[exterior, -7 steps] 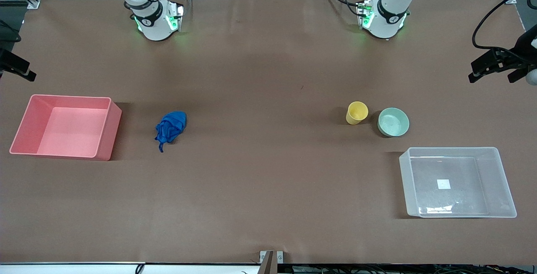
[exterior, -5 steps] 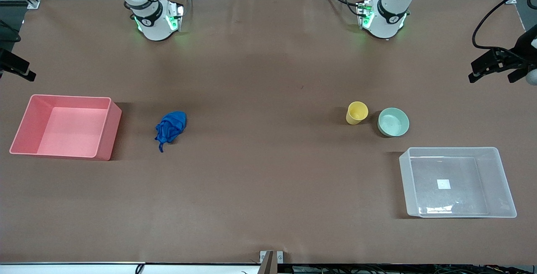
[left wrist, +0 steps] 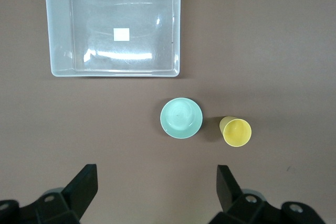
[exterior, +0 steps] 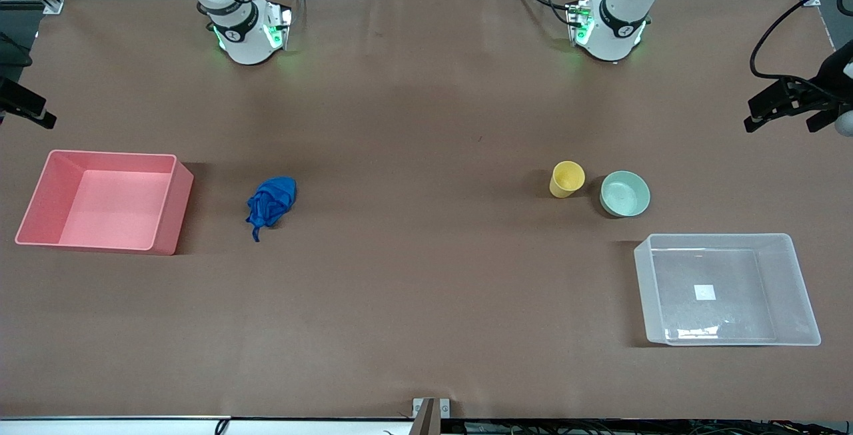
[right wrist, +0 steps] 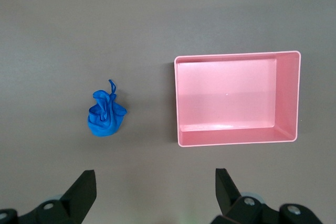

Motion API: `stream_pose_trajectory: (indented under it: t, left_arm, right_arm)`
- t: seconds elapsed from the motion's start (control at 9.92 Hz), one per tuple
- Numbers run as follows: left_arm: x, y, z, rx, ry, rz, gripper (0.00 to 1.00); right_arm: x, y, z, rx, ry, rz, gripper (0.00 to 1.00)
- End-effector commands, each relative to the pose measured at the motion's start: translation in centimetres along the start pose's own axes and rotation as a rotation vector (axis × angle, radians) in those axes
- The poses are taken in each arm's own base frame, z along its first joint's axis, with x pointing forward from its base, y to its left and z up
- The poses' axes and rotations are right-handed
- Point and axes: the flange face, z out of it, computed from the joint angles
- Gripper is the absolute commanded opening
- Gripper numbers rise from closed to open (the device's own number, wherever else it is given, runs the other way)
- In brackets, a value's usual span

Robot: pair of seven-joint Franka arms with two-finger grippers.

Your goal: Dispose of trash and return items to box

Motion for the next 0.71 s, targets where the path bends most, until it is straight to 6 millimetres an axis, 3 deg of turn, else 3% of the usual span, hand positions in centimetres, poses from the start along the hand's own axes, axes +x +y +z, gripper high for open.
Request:
stream_pose_trajectory:
  t: [0.0, 0.3, 0.61]
  left_arm:
    - [0.6, -0.3, 6.9, 0.022, -0.045, 0.010, 1.00]
    - [-0.5, -0.3, 17.1, 0.021, -0.053, 0.021, 0.99]
    - [-3.0, -0.9, 28.6, 0.016, -0.026, 0.007, 0.99]
  right_arm:
    - [-0.6, 0.3, -0.3, -0.009, -0.001, 0.006, 1.00]
    - [-0.6, 0.3, -0.3, -0.009, -0.001, 0.006, 1.00]
    - [-0.6, 0.3, -0.3, -0.009, -0.001, 0.006, 1.00]
